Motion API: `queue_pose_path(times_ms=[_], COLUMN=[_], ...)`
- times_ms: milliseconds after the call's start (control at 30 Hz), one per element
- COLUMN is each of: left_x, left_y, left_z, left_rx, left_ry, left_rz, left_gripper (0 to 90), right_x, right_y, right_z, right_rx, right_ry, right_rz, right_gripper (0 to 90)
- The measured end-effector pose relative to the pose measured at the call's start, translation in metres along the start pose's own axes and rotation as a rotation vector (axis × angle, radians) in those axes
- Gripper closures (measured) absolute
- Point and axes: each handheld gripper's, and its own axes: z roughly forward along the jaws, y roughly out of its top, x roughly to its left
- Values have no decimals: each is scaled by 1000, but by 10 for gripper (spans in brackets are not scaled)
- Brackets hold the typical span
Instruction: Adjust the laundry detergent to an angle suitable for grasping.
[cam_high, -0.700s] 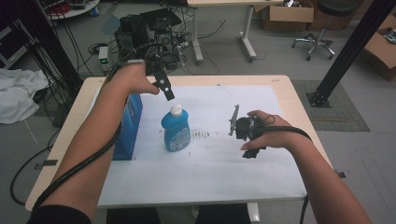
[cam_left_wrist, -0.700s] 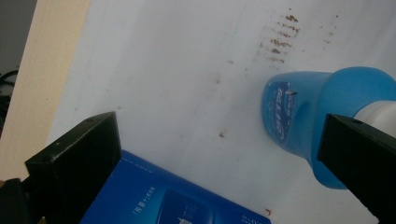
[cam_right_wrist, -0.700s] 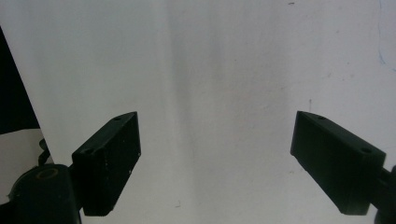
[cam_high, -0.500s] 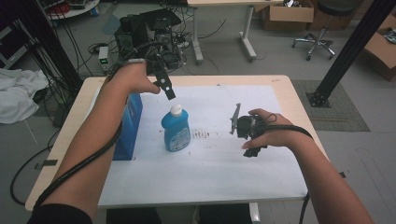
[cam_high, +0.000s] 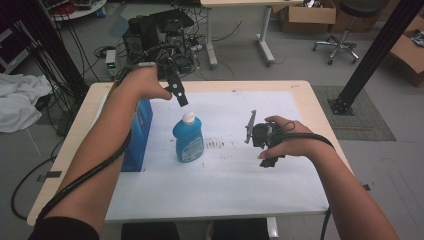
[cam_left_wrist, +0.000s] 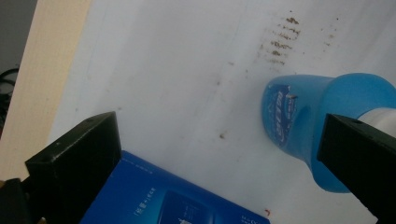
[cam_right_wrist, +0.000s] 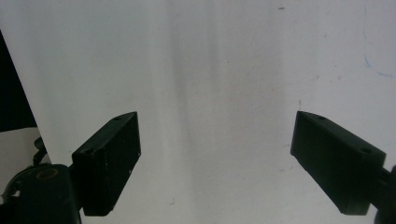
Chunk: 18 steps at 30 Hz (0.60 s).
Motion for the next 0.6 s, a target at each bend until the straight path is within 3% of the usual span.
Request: queue_pose_path(times_ms=[600], left_x=[0], left_y=[6], left_z=[-5], left_rx=[-7], left_ry=[4], left_rz=[4], left_gripper=[4], right_x=[-5], right_y=[-6], right_z=[-5], right_rx=[-16], right_ry=[-9], right_rz=[25], right_gripper=[161])
